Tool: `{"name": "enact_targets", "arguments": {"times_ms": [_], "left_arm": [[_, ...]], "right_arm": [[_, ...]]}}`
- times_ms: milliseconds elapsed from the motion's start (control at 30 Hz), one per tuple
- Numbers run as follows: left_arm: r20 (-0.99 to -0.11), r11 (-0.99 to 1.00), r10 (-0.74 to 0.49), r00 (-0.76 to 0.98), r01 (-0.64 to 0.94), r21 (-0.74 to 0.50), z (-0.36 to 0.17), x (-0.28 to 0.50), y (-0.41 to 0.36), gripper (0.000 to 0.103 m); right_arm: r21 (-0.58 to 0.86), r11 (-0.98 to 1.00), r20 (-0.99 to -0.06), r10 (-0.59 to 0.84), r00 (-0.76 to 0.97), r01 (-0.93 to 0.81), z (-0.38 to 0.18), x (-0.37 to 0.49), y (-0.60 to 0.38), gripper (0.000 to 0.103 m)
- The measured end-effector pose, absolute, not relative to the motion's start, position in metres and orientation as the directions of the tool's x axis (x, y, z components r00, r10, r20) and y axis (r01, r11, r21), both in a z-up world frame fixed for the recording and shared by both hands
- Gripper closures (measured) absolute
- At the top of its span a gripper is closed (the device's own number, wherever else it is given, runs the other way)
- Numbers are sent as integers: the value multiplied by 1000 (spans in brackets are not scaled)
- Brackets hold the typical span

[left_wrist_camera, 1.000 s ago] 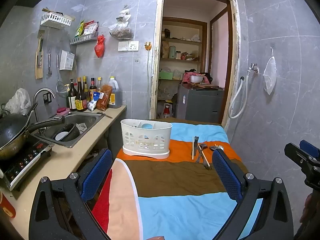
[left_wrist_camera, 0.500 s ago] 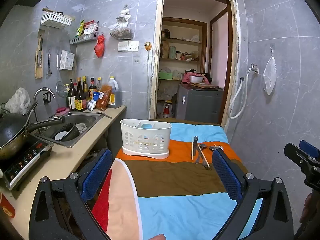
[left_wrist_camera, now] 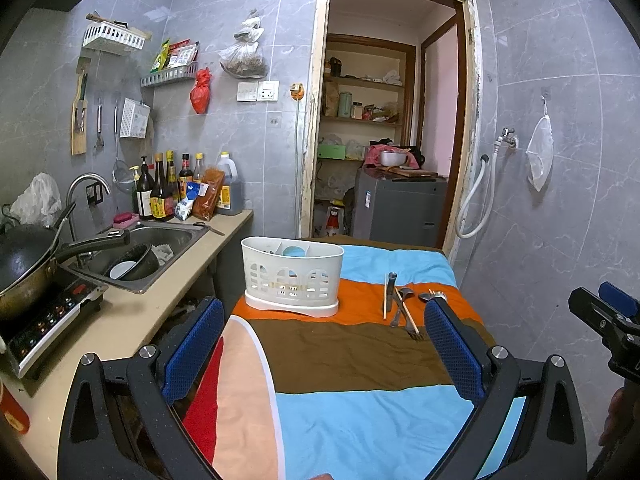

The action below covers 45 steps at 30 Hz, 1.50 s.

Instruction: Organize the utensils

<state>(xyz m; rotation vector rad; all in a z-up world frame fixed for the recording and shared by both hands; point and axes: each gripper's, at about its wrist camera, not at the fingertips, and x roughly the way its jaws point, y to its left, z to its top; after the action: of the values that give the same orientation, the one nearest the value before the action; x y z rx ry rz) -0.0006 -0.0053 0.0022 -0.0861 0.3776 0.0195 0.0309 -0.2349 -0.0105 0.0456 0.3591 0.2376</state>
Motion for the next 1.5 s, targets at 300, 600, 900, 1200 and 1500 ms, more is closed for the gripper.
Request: {"name": "enact_targets", "arguments": {"times_ms": [300, 600, 900, 1200, 1500], "left_arm": [[-365, 996, -5, 931, -26, -81, 2, 0, -2, 5], [-368, 996, -4, 930, -29, -84, 2, 0, -1, 5], [-368, 997, -6, 930, -24, -79, 2, 1, -2, 5], [-367, 997, -6, 930, -24, -77, 2, 1, -3, 5], [-367, 997, -7, 930, -23, -76, 2, 1, -3, 5]], "right_arm": [[86, 971, -342, 240, 908, -224, -10, 31, -235, 0], [86, 971, -343, 240, 908, -224, -9, 31, -235, 0], [87, 971, -342, 238, 909, -221, -9, 32, -235, 0], [87, 971, -342, 238, 909, -222, -9, 32, -236, 0], [87, 971, -342, 238, 909, -222, -9, 32, -235, 0]]}}
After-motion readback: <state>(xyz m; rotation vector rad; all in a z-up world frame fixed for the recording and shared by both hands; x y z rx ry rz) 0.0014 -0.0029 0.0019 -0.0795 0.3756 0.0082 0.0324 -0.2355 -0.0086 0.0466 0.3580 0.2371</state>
